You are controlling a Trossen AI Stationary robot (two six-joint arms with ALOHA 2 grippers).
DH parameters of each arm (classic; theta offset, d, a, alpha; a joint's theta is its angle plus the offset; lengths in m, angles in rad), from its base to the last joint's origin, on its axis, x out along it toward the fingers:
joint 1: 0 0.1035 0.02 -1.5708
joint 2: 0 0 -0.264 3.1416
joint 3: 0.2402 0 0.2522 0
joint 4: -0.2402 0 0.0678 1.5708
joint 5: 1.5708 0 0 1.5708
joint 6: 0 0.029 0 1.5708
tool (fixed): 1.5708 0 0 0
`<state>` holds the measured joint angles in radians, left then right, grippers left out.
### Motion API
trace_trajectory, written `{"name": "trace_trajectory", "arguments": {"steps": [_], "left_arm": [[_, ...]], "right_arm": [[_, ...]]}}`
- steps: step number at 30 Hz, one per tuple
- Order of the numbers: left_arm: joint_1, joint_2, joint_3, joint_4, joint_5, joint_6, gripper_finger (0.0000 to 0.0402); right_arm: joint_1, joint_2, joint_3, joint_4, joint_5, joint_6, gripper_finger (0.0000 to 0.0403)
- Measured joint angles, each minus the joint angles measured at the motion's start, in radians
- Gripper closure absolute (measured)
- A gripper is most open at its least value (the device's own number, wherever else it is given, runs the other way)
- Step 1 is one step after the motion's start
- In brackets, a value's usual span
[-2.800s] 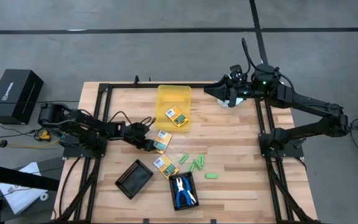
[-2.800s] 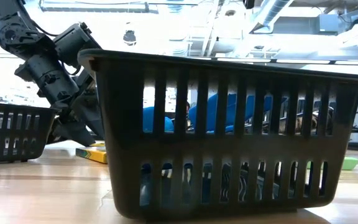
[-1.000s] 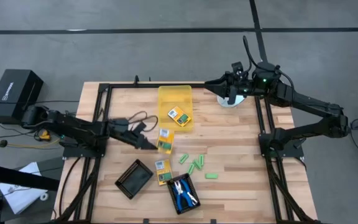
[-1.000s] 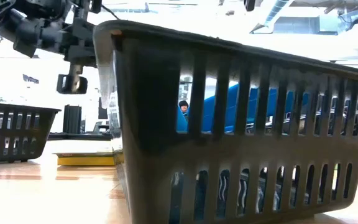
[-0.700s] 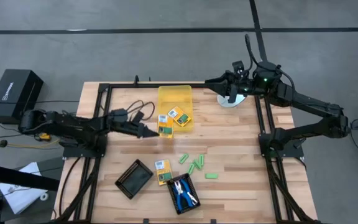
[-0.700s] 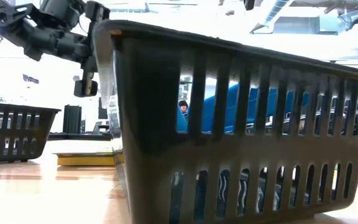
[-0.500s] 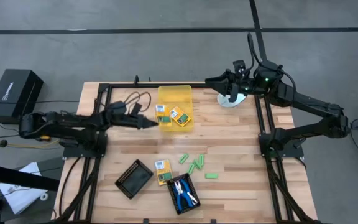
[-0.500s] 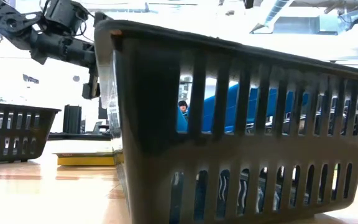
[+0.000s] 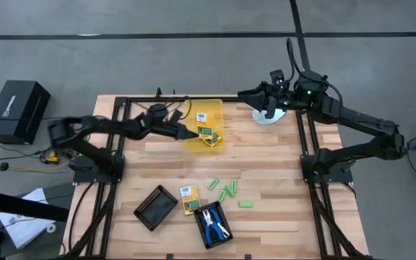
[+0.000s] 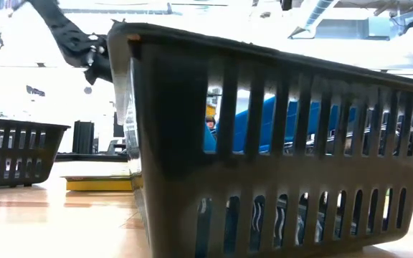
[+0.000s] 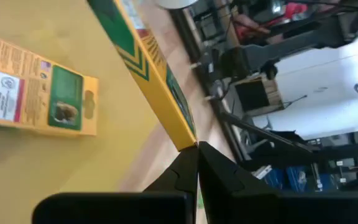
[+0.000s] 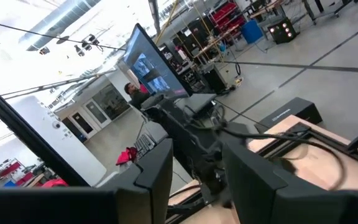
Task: Pick & Place School Supplies
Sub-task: Put the box of crayon into the yellow bin
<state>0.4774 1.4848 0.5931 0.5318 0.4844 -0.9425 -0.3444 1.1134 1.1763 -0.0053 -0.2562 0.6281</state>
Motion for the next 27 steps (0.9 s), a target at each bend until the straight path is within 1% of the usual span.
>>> {"name": "trace_trajectory", "arguments": {"steps": [4, 7, 11, 14, 17, 23, 27], "left_arm": [[0.038, 0.114, 0.05, 0.006, 0.007, 0.0, 0.0401], [0.064, 0.168, 0.075, 0.009, 0.013, 0.002, 0.0401], [0.082, 0.187, 0.095, 0.023, 0.047, 0.026, 0.0397], [0.081, 0.187, 0.096, 0.04, 0.061, 0.042, 0.038], [0.081, 0.187, 0.097, 0.039, 0.063, 0.022, 0.0348], [0.08, 0.187, 0.097, 0.046, 0.062, 0.022, 0.026], [0.079, 0.157, 0.097, 0.053, 0.065, 0.02, 0.021]], "right_arm": [[0.004, 0.0, 0.0, -0.001, 0.0, 0.004, 0.027], [0.012, 0.0, 0.0, -0.002, -0.002, 0.012, 0.0271], [0.018, 0.0, 0.0, -0.002, -0.003, 0.011, 0.027], [0.018, 0.0, 0.0, -0.001, -0.005, 0.011, 0.027], [0.017, 0.0, 0.0, -0.002, -0.005, 0.004, 0.027], [0.017, 0.0, 0.0, -0.001, -0.005, 0.0, 0.0265], [0.017, 0.0, 0.0, -0.001, -0.005, 0.0, 0.0264]]}}
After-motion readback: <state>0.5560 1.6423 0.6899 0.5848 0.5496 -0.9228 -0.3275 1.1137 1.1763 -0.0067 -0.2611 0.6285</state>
